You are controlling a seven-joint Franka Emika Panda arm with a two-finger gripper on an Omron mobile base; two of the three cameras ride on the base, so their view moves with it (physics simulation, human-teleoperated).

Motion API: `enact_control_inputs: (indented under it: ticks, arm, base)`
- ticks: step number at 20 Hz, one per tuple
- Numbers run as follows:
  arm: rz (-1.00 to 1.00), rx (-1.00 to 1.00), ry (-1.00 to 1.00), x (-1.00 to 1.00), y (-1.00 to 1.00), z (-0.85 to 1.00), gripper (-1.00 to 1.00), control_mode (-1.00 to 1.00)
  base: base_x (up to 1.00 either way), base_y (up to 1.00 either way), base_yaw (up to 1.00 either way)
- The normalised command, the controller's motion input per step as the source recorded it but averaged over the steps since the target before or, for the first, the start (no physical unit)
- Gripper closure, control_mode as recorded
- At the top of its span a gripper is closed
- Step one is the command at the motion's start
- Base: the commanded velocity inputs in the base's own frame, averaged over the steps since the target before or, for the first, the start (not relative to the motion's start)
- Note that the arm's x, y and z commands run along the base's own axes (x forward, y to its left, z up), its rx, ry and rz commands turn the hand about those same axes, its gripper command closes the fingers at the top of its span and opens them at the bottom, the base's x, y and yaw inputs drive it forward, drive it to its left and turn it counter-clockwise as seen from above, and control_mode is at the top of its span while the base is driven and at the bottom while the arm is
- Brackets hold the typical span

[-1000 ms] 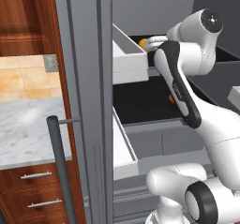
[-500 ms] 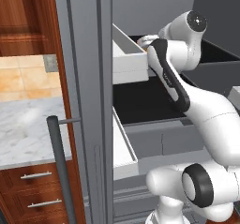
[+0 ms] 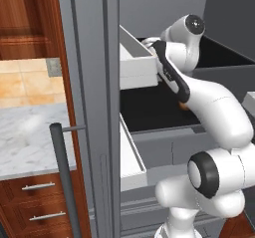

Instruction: Retrieve the orange and tangerine from the fridge and place them into the bowl on the dining table.

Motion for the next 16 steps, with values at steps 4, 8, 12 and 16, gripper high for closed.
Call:
enact_control_inputs:
  ticks: [4, 8, 12, 16]
  arm:
    - [0.0, 0.0, 0.02, 0.56, 0.0, -0.11, -1.0, -1.0]
    - [0.0, 0.0, 0.04, 0.47, 0.0, -0.13, -1.0, -1.0]
    - [0.0, 0.0, 0.05, 0.36, 0.0, -0.18, -1.0, -1.0]
    - [0.0, 0.0, 0.09, 0.13, 0.0, -0.33, -1.0, -1.0]
  base:
    - [0.0, 0.0, 0.0]
    - [0.0, 0.0, 0.0]
    - [0.0, 0.0, 0.0]
    - [0.0, 0.0, 0.0]
